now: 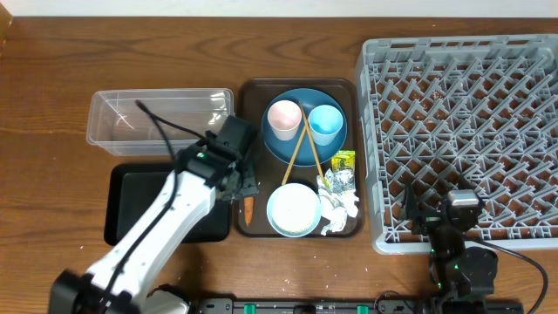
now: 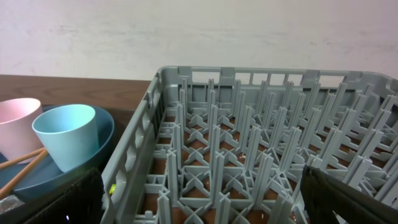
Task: Sort waste into correct bins and load items into the dishwasher rack
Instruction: 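Reach the left gripper to the carrot on the brown tray and grasp it, then carry the carrot left and release it onto the black tray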
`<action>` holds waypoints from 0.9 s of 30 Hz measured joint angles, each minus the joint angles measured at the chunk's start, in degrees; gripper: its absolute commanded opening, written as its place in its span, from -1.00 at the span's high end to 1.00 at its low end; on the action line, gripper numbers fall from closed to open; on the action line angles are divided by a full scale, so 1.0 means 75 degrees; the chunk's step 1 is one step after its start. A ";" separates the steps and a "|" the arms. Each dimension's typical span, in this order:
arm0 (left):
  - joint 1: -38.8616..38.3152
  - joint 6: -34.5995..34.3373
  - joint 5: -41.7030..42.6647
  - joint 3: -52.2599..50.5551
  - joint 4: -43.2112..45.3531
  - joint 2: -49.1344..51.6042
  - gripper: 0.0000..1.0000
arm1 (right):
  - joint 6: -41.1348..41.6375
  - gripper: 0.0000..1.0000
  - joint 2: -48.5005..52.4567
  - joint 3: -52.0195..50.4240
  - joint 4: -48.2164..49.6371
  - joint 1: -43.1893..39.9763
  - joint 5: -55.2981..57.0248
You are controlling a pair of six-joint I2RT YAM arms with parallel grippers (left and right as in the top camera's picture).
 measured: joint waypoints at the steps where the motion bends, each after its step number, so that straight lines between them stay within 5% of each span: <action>1: 0.0000 0.0000 0.0000 -0.0009 0.0093 0.0131 0.14 | 0.0000 -0.99 0.0000 0.0000 0.0000 -0.0003 0.0000; 27: -0.0061 0.0227 0.0038 -0.0006 0.1335 0.2518 0.30 | 0.0000 -0.98 0.0000 0.0000 0.0000 -0.0003 0.0000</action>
